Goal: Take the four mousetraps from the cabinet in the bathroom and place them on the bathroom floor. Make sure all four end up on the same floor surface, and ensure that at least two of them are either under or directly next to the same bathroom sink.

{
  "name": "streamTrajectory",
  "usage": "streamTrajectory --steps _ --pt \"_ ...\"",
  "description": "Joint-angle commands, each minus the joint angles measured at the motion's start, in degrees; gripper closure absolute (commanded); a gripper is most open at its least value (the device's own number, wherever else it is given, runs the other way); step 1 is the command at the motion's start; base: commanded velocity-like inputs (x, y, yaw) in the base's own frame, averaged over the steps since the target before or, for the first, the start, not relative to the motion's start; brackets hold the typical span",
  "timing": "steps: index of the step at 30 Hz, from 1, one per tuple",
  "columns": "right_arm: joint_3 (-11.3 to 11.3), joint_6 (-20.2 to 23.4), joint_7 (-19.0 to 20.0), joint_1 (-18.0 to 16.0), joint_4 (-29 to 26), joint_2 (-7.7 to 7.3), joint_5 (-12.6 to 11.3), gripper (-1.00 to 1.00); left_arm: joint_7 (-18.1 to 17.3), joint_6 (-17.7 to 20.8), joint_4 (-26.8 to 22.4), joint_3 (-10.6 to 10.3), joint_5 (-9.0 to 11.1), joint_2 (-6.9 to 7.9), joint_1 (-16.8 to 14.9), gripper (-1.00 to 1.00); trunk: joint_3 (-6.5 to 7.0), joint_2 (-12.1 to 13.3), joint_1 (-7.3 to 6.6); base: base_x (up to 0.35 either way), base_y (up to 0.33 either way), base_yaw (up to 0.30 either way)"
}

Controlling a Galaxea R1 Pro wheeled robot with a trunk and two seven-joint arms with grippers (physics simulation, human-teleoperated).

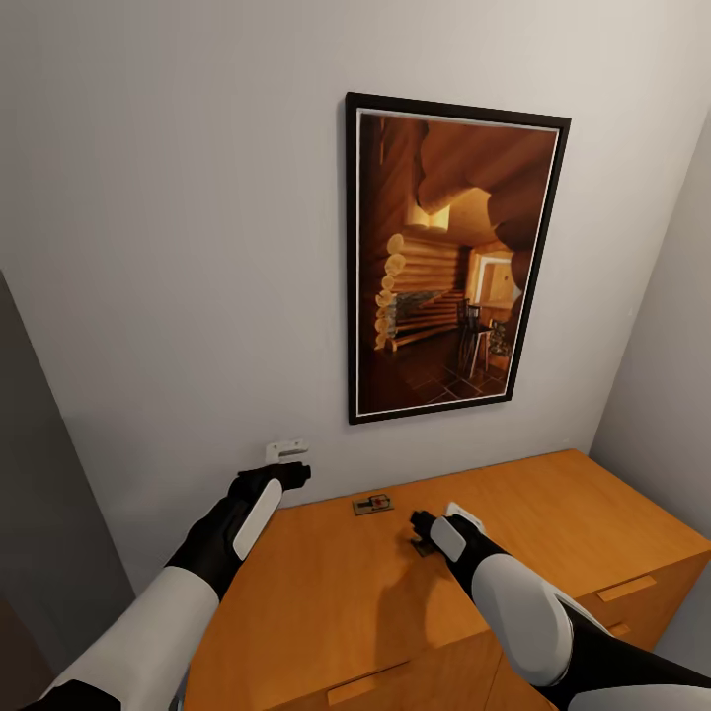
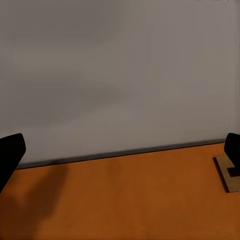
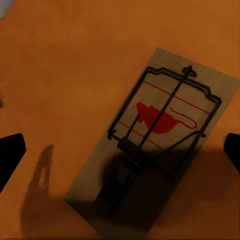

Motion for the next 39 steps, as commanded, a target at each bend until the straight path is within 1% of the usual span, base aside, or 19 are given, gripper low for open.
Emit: streamTrajectory --steps 1,6,15,20,26,39 --pt "-0.9 0.4 0.4 0.0 0.3 0.05 -0.8 -1.00 0.5 0.1 -0.1 -0.2 0.6 0.04 0.0 -1.00 -0.04 0.0 0.04 0.000 0.000 0.000" --pt "-1.0 0.4 1.1 0.0 0.4 0.05 -0.7 -1.00 0.5 0.1 -0.1 -0.2 0.6 0.07 0.0 -1.00 -0.04 0.0 0.04 0.000 0.000 0.000" --pt "-1.1 0.4 1.2 0.0 0.4 0.05 -0.7 -1.00 0.5 0.1 -0.1 -0.1 0.6 0.07 0.0 -1.00 -0.04 0.0 0.04 0.000 0.000 0.000" --pt "-1.2 0.3 -0.1 0.0 0.3 0.05 -0.6 -1.00 0.5 0.1 0.0 -0.1 0.6 0.16 0.0 -1.00 -0.04 0.0 0.04 0.000 0.000 0.000" --pt "-1.2 0.3 -1.2 0.0 0.3 0.05 -0.5 -1.00 0.5 0.0 0.0 -0.1 0.6 -0.17 0.0 -1.00 -0.04 0.0 0.04 0.000 0.000 0.000" --pt "-1.2 0.2 -1.6 0.0 0.3 0.05 -0.4 -1.00 0.5 0.1 0.0 -0.1 0.7 -0.07 0.0 -1.00 -0.04 0.0 0.04 0.000 0.000 0.000"
